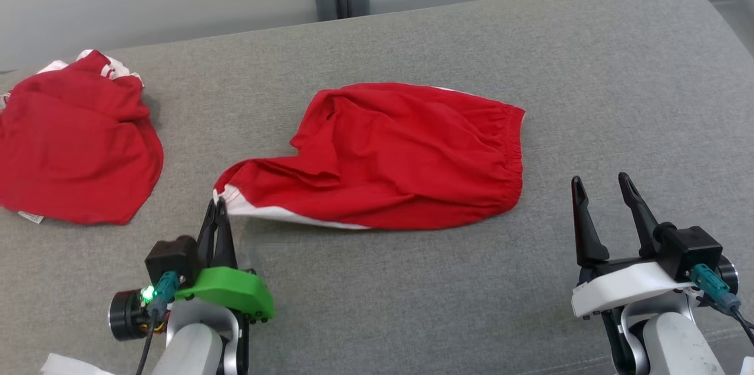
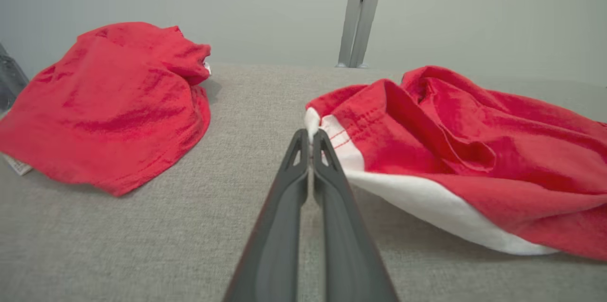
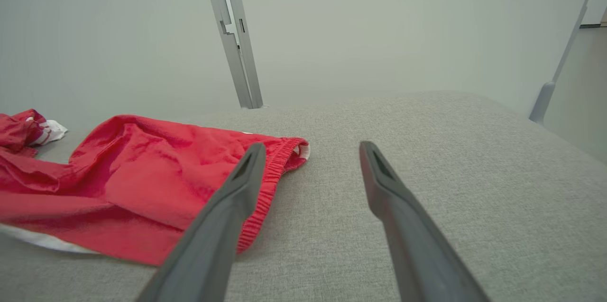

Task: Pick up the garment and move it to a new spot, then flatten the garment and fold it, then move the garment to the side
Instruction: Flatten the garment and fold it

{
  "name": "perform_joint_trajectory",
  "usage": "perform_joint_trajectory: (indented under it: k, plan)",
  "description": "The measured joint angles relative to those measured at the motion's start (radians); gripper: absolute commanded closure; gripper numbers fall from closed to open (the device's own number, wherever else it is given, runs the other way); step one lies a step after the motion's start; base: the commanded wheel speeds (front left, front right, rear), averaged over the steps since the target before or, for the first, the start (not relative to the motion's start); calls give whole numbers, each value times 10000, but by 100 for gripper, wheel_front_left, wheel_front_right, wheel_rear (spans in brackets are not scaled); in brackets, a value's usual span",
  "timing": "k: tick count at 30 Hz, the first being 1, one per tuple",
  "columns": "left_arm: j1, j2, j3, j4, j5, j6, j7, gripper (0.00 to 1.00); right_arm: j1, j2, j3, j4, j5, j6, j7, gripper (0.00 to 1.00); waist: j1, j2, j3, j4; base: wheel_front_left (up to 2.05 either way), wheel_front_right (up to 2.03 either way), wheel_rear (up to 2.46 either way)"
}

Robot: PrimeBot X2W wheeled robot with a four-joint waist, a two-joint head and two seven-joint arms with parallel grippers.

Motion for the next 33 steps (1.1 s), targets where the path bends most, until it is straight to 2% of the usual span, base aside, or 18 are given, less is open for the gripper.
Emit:
perform_joint_trajectory:
  k: [8,9,10,11,12,21,29,33]
  plan:
    - [393,-322,773,1187,-198,-111,0,100,-3,-2,146,157,-96,0,0,0,0,0,-43,183,0,0,0]
    - [401,-347,838,1252,-174,-169,-2,91,-3,0,157,174,-98,0,0,0,0,0,-64,179,0,0,0]
    - [402,-364,886,1298,-144,-194,-2,71,-3,0,169,190,-111,0,2,0,0,0,-82,175,0,0,0]
    - [407,-393,947,1331,-113,-221,-2,15,0,0,182,209,-119,0,0,0,0,0,-107,169,0,0,0]
    - [414,-422,1034,1312,-40,-226,0,0,7,0,186,234,-123,0,2,0,0,0,-131,165,0,0,0]
    - [775,-502,1743,370,656,-481,-2,0,97,-2,209,504,-123,0,0,0,0,0,-307,229,0,0,0]
    - [1407,-621,1593,-711,1218,-941,-4,0,28,2,828,1964,-293,0,0,0,0,0,-379,564,0,0,0]
    - [1564,-731,1281,-1118,1281,-1014,-6,0,-480,4,988,2957,-460,0,2,0,0,0,-318,822,0,0,0]
